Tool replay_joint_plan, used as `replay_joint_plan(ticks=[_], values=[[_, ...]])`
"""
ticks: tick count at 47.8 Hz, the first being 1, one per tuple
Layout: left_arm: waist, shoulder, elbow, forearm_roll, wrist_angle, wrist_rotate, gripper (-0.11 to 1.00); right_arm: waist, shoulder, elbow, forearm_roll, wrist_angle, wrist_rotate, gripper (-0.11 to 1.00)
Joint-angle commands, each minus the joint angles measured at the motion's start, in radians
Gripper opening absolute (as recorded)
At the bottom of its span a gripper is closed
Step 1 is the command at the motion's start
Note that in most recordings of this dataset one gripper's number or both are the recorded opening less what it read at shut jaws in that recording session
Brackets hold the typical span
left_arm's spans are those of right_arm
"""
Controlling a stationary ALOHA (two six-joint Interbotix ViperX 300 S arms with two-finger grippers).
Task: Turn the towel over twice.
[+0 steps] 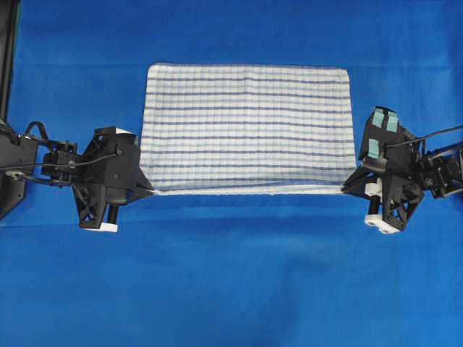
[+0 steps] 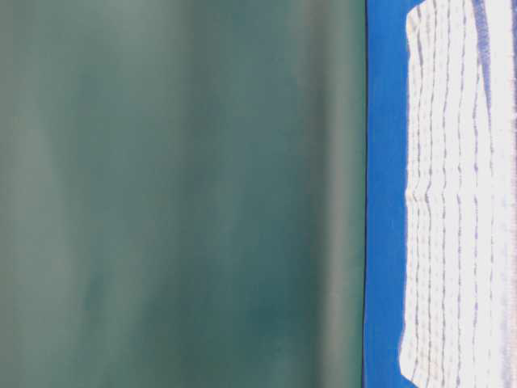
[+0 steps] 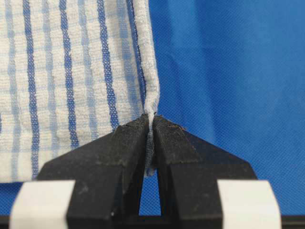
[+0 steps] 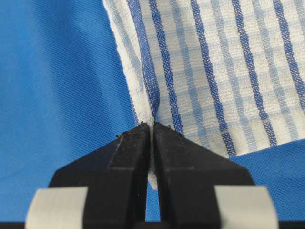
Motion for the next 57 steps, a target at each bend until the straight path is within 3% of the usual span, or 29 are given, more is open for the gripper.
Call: replay_joint_plan(ticks=[1,10,16,21,25,28,35,46,57], values=[[-0.003,0.006,-0.018,0.002,-0.005,-0.002,0.04,0.006,0.006,-0.015,0.002,-0.002,0.003,0.04],[-0.003,0.029,-0.034,0.003,-0.005,-0.002,0.08,0.005,0.04,-0.023,0.002,-0.006,0.003,0.04],[-0.008,0.035,-0.044,0.002,-0.005,-0.005,0.38,0.005,0.061,-0.041,0.002,-0.003,0.005,0.07],[-0.009,0.035,-0.044,0.002,-0.003,-0.005,0.68,0.005,0.067,-0.055,-0.002,0.006,0.003,0.37],[-0.009,0.028,-0.046,0.002,0.012,-0.002,0.8,0.005,0.066,-0.06,-0.003,0.017,0.003,0.6],[-0.009,0.014,-0.048,0.003,0.028,0.003,0.8,0.005,0.057,-0.069,-0.005,0.037,0.002,0.68],[0.012,-0.049,-0.069,0.006,0.087,0.009,0.8,0.005,0.008,-0.106,-0.017,0.13,-0.015,0.63],[0.089,-0.187,-0.089,0.011,0.138,0.014,0.8,-0.008,-0.121,-0.153,-0.127,0.284,-0.015,0.63],[0.167,-0.33,-0.084,0.011,0.14,0.041,0.8,-0.037,-0.29,-0.144,-0.242,0.327,-0.015,0.63]])
